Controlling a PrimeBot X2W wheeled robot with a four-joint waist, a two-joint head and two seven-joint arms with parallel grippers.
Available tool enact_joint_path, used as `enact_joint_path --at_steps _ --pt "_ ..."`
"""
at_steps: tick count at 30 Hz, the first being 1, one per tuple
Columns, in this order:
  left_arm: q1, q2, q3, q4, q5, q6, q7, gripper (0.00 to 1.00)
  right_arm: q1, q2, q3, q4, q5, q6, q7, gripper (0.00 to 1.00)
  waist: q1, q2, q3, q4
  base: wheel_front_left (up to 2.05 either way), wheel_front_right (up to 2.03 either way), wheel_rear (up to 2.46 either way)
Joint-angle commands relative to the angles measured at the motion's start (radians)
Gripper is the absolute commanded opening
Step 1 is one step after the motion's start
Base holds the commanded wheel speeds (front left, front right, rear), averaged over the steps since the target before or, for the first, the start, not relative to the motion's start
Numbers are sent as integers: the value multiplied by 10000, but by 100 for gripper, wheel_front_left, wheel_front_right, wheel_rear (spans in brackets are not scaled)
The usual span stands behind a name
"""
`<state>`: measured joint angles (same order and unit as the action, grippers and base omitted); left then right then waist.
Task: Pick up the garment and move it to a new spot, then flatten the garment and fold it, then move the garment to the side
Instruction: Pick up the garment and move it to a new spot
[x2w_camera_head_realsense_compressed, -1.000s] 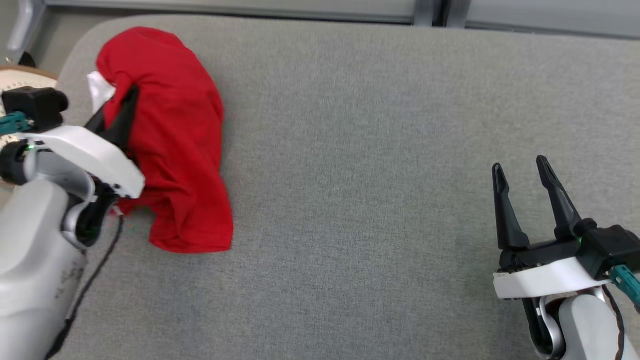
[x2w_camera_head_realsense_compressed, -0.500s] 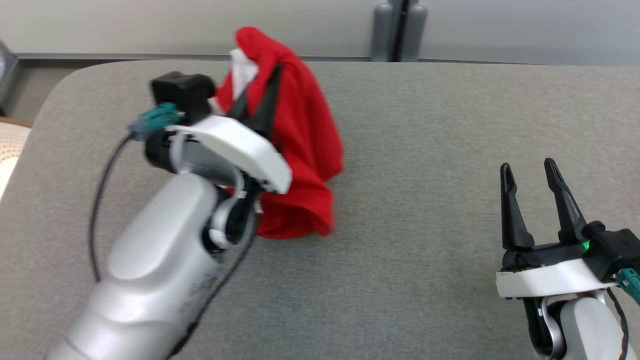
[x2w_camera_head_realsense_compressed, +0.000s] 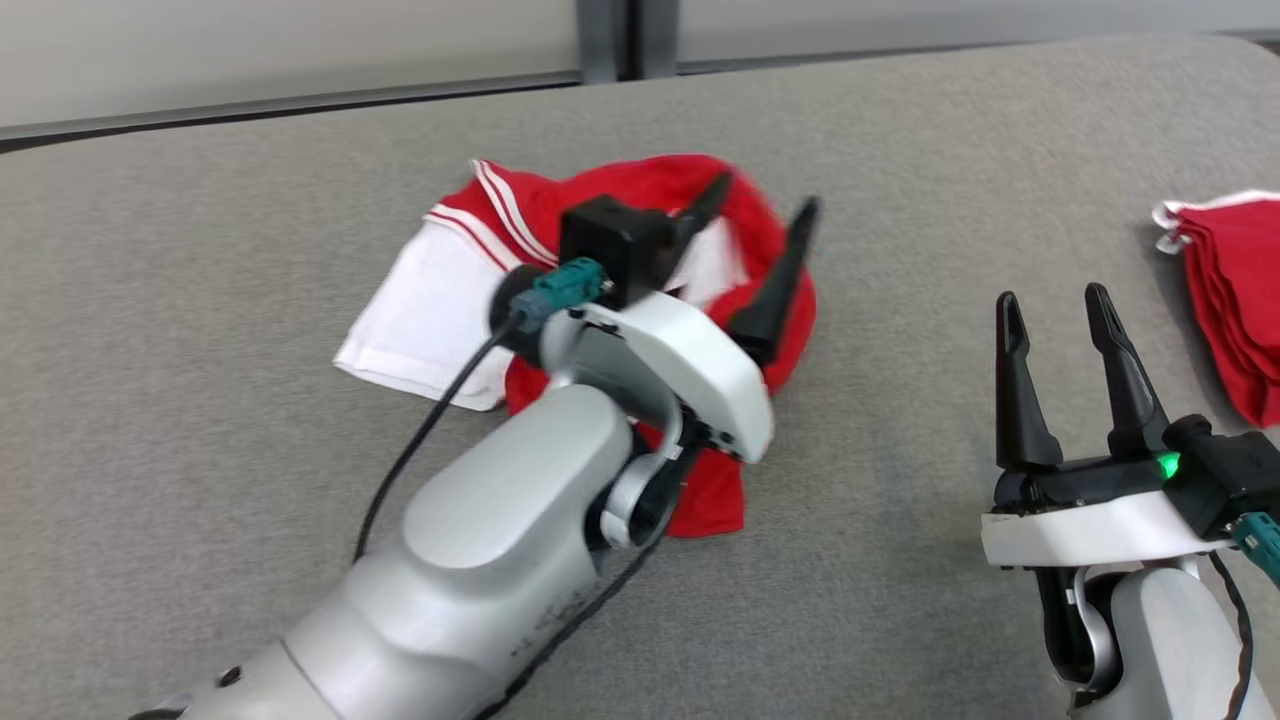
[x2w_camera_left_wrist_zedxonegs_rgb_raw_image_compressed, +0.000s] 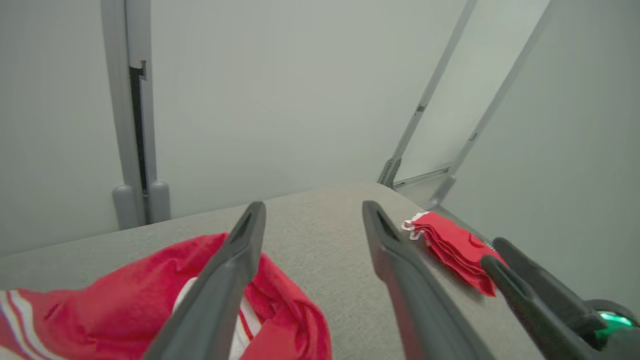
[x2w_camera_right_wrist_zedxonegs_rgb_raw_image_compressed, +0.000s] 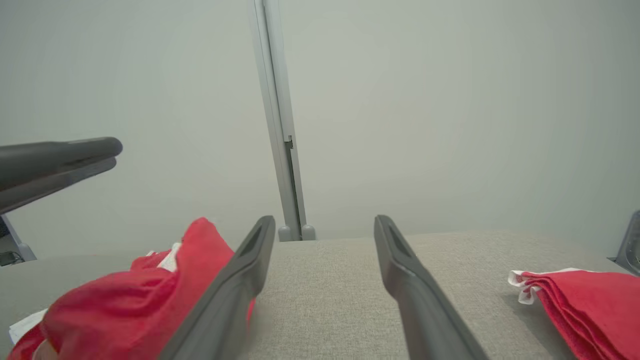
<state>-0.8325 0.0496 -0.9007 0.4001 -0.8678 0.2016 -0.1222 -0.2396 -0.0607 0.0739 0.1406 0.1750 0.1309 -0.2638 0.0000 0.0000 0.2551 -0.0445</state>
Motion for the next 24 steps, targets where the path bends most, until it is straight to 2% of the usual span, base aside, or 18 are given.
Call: enact_joint_path --at_steps 1,6,8,11,18,24 --pt "-288 54 -253 -148 -366 2 -342 100 -92 -1 -29 1 0 -2 -9 100 0 0 281 -309 0 0 0" --pt "-780 106 -102 723 -149 244 -1184 100 3 42 -154 12 -39 -2 -9 100 0 0 281 -168 0 0 0" --pt "-783 408 221 1143 77 212 -1345 100 59 49 -199 33 -78 -2 -9 100 0 0 189 1 0 0 0" --pt "-455 894 802 1406 446 7 -1426 100 153 14 -263 37 -145 -1 -9 100 0 0 -13 393 0 0 0" --pt "1375 1887 2785 684 1865 -444 -1436 100 418 -270 -233 113 -195 -1 -9 100 0 0 -548 1404 0 0 0" --pt "3220 1925 3817 55 2915 -872 -1436 100 655 -389 -89 275 -174 -1 -10 100 0 0 -874 1952 0 0 0"
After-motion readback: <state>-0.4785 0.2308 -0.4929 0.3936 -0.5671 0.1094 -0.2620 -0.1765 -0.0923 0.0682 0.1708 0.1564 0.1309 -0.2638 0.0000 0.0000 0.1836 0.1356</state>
